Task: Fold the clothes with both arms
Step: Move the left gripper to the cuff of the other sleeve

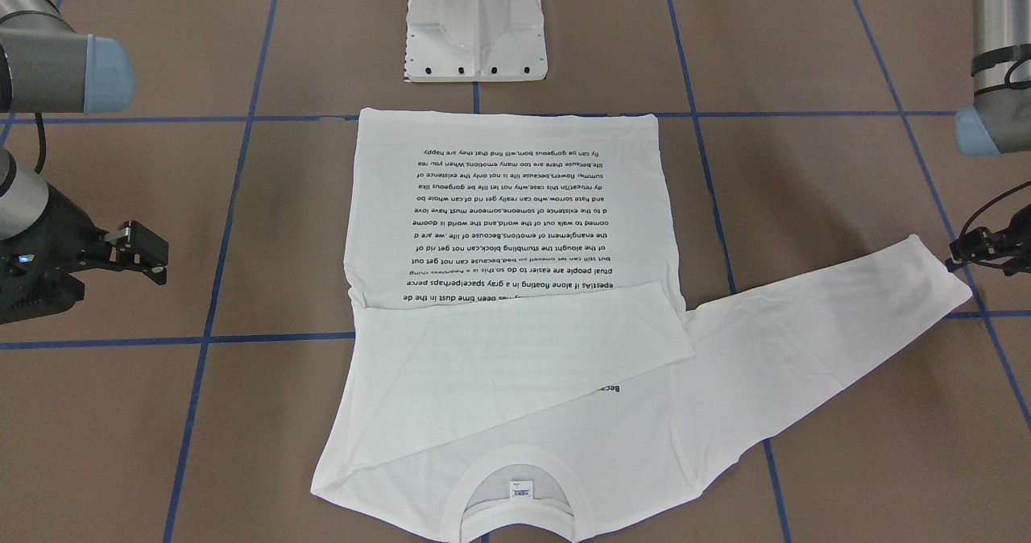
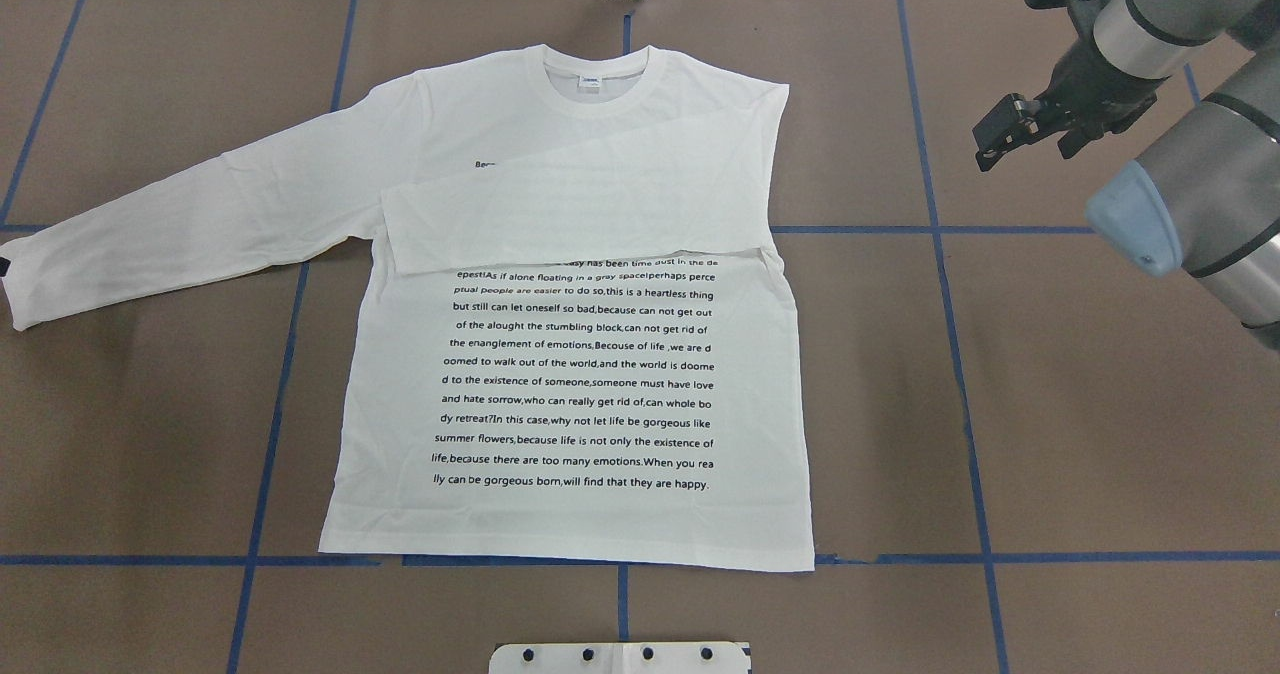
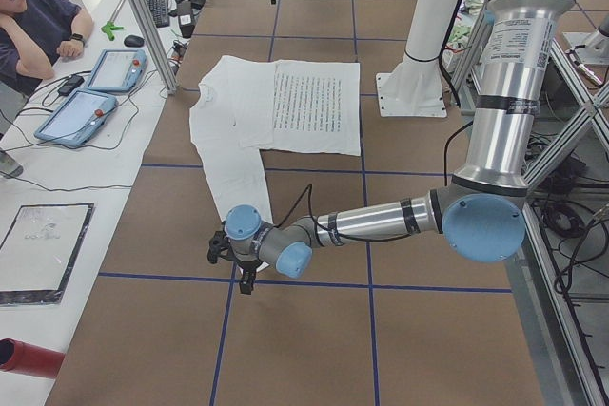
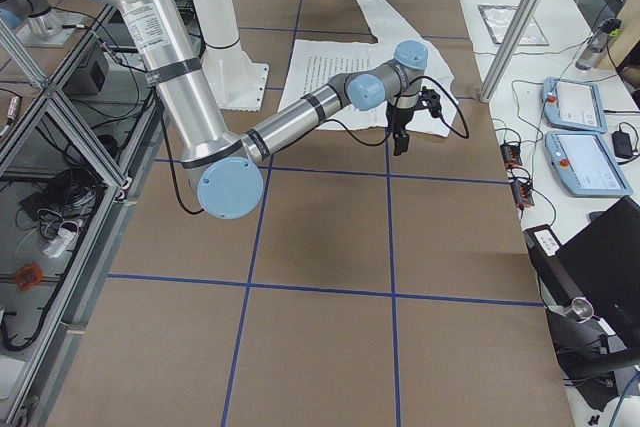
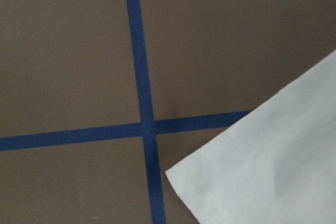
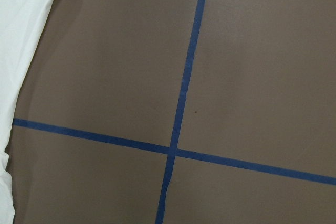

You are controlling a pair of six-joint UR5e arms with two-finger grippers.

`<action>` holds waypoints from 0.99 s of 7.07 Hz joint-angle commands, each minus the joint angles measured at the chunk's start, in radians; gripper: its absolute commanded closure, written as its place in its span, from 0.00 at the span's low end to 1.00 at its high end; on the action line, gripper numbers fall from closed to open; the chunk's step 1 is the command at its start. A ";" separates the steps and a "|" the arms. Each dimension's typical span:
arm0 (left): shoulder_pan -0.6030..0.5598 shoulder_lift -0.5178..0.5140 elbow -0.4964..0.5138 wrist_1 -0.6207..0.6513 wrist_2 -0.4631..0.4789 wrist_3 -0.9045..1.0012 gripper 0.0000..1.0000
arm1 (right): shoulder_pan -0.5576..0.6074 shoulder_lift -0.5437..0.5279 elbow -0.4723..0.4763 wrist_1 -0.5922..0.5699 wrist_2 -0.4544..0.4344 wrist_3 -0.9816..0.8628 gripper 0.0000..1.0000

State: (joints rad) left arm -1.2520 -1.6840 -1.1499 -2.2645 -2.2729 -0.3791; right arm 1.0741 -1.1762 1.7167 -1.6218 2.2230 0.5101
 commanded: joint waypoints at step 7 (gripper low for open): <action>0.034 -0.020 0.021 -0.056 0.001 -0.084 0.01 | 0.001 0.000 -0.003 0.000 0.000 0.001 0.00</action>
State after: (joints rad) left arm -1.2285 -1.7037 -1.1384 -2.3026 -2.2731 -0.4582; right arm 1.0755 -1.1765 1.7143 -1.6214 2.2229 0.5108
